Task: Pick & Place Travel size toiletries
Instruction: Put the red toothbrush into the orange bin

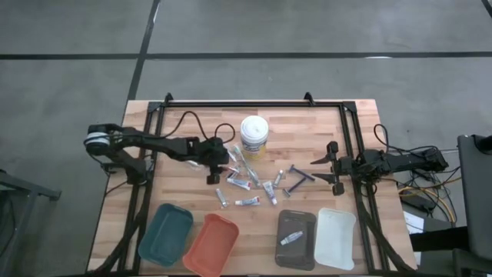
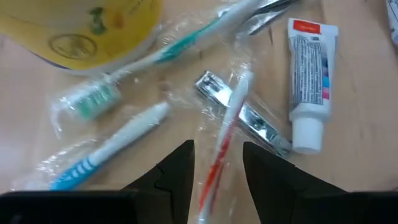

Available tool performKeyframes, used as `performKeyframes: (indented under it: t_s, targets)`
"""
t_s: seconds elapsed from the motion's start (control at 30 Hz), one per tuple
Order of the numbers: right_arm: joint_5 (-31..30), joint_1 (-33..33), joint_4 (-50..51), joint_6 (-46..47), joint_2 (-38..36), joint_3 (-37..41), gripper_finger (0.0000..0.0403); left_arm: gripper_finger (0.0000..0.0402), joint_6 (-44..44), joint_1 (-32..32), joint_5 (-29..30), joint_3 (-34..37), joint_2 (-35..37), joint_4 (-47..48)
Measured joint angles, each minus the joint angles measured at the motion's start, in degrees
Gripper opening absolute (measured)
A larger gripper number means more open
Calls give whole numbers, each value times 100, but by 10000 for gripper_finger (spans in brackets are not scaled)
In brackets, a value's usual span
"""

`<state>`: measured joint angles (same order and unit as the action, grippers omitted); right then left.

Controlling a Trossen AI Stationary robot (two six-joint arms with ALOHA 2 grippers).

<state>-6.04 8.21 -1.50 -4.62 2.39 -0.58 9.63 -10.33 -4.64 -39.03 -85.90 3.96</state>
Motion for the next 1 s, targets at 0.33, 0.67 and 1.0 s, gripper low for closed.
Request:
performKeyframes:
  t_s: [0.33, 0.67, 1.0]
  targets:
    - [0, 2, 0, 7, 0, 0, 183, 142, -154, -1, -92, 170, -345, -26]
    - [0, 2, -2, 4, 0, 0, 183, 142, -229, 3, -52, 170, -317, -7]
    - [-1, 2, -4, 1, 2, 0, 183, 88, -349, 306, -18, 182, 186, 227]
